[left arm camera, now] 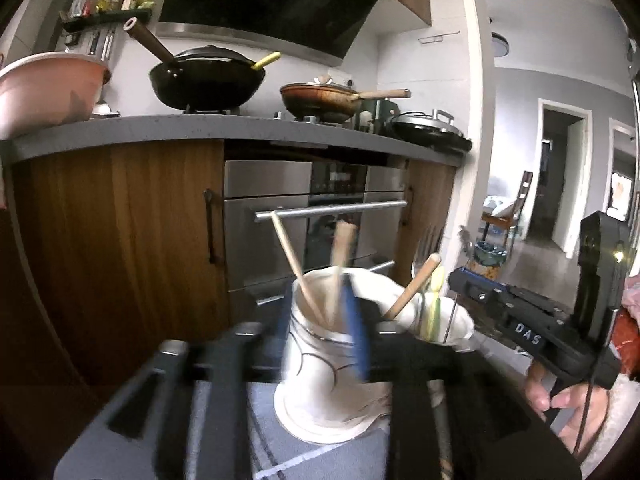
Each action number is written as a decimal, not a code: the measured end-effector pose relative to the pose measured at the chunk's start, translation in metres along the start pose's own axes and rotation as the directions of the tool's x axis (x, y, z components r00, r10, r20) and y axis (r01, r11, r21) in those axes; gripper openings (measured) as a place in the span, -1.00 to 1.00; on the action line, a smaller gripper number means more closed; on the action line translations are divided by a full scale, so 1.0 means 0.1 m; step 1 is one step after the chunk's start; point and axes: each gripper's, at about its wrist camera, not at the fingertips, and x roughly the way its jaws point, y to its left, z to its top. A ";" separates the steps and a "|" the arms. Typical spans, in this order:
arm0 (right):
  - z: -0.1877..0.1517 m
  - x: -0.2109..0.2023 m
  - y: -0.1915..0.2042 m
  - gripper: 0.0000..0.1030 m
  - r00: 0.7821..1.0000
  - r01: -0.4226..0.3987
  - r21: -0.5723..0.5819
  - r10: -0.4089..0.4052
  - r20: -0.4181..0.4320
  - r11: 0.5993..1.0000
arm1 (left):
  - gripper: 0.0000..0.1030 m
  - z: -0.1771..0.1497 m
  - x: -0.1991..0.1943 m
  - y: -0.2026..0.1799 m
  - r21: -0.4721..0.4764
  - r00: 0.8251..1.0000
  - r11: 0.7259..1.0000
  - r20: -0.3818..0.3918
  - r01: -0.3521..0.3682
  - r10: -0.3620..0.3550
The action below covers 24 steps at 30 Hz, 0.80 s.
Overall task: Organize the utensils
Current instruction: 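Drop the chopstick into the tall cup with left tool while right drops spoon in short cup, then move both open tools back over the remaining utensils on the cloth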
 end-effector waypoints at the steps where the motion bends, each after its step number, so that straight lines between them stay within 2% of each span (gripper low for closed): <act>1: 0.00 -0.01 0.00 -0.73 1.000 0.000 0.001 0.000 -0.003 1.000 | 0.04 -0.01 -0.03 0.00 -0.001 1.000 1.000 0.012 -0.011 0.011; 3: 0.00 -0.05 -0.01 -0.36 1.000 -0.010 0.008 0.010 0.003 1.000 | 0.24 -0.02 -0.09 0.01 -0.005 1.000 1.000 0.024 -0.016 0.017; 7: 0.01 -0.14 -0.01 -0.06 1.000 -0.019 0.016 0.019 0.010 1.000 | 0.52 -0.02 -0.20 0.04 -0.014 0.999 0.999 0.033 -0.043 0.044; 9: 0.01 -0.21 -0.04 0.19 1.000 -0.024 0.027 0.023 0.011 0.999 | 0.73 -0.02 -0.25 0.05 -0.019 0.997 0.998 0.041 -0.061 0.062; 12: 0.01 -0.31 -0.08 0.40 1.000 -0.029 0.043 0.029 0.005 0.999 | 0.86 -0.04 -0.35 0.04 -0.015 0.996 0.997 0.050 -0.076 0.077; 17: -0.03 -0.54 -0.13 0.56 1.000 -0.022 0.046 0.022 0.004 0.999 | 0.89 -0.06 -0.49 -0.02 0.016 0.994 0.995 0.052 -0.099 0.098; 24: -0.12 -0.83 -0.22 0.71 1.000 0.010 0.037 -0.009 -0.015 0.999 | 0.89 -0.14 -0.70 -0.10 0.034 0.995 0.995 0.039 -0.090 0.088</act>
